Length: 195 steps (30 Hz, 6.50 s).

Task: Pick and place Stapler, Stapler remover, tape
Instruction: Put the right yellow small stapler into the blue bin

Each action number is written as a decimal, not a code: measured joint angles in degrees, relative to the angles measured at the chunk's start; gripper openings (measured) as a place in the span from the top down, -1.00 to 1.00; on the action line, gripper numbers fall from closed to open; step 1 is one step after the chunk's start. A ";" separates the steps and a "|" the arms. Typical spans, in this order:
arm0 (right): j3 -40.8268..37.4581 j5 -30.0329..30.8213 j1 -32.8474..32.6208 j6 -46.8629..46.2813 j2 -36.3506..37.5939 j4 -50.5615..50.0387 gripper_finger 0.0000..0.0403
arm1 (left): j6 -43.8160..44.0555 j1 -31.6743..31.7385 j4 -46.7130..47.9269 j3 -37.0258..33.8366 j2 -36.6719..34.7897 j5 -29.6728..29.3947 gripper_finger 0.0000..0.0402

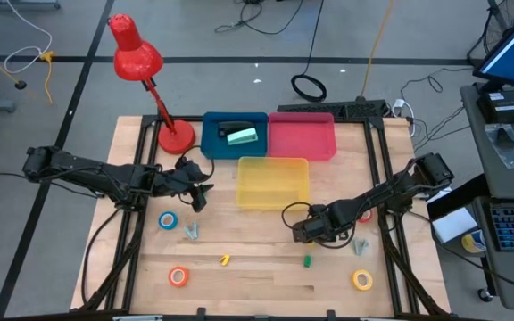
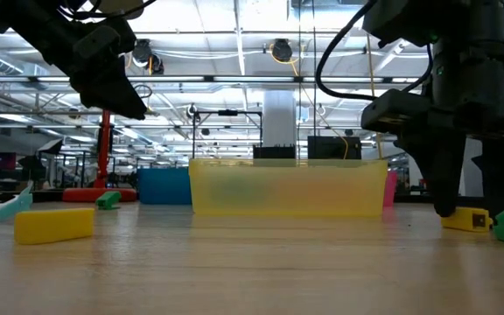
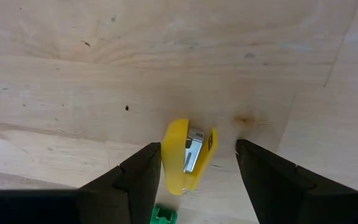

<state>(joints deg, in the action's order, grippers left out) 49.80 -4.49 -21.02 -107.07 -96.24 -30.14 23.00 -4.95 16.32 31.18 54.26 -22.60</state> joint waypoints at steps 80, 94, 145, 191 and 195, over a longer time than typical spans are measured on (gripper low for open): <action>6.25 17.14 20.67 60.14 1.52 89.16 0.73 | 6.32 4.23 -46.45 0.04 2.10 13.67 0.22; 13.46 14.66 21.05 65.46 0.51 74.22 0.73 | 10.68 4.48 -51.57 0.05 8.15 20.04 -0.17; 13.42 7.20 21.04 68.16 0.62 68.64 0.25 | 11.65 11.30 -51.56 0.26 11.80 33.52 0.75; 13.07 2.68 25.88 75.78 8.01 50.02 -0.17 | -18.21 42.73 11.71 26.56 42.60 18.00 0.63; 13.07 2.68 25.94 76.28 8.01 50.00 -0.17 | -18.14 42.97 12.49 26.56 42.99 17.09 0.48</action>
<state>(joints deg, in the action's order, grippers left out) 62.87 -1.80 4.92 -30.79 -88.23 19.86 4.86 38.02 28.81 57.74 97.25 -5.51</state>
